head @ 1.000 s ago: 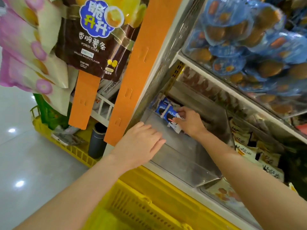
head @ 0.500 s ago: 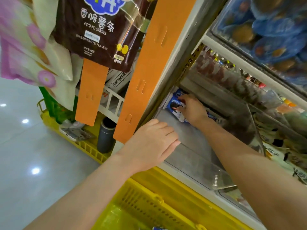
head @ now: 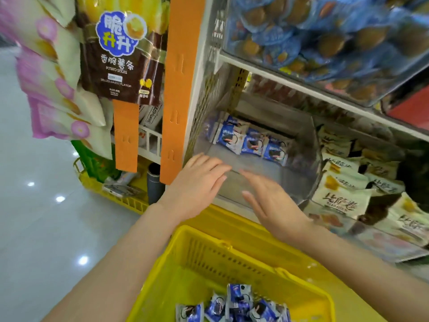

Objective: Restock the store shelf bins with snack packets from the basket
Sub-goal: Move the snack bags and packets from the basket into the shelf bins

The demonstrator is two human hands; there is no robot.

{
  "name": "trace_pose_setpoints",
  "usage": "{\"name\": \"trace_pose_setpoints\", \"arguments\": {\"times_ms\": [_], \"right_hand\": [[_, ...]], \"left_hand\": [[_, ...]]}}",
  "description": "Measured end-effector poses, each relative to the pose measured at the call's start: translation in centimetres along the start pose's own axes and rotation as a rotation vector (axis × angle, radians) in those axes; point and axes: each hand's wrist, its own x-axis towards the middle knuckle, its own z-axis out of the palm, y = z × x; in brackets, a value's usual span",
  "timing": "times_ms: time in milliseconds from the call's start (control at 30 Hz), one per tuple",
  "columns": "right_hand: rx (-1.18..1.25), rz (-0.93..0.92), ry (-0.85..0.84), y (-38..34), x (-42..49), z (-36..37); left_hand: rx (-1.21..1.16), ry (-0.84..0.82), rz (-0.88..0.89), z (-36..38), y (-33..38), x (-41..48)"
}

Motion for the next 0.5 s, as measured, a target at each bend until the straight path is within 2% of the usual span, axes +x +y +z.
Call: {"name": "trace_pose_setpoints", "arguments": {"times_ms": [100, 167, 267, 400, 500], "right_hand": [[0.008, -0.046, 0.133, 0.1, -4.2, 1.4], [0.091, -0.022, 0.132, 0.2, -7.0, 3.5], [0.155, 0.089, -0.011, 0.5, -11.3, 8.2], [0.165, 0.314, -0.288, 2.6, -15.8, 15.8], [0.165, 0.449, -0.421, 4.5, -17.5, 20.0]], "left_hand": [[-0.131, 0.1, 0.015, 0.9, 1.8, -3.4], [-0.182, 0.094, -0.059, 2.7, 2.7, -6.3], [-0.149, 0.012, -0.238, 6.1, 2.7, -10.9], [-0.097, -0.159, -0.6, 9.7, 0.3, -16.5], [-0.135, -0.241, -0.817, 11.3, -1.5, -19.9]]}}
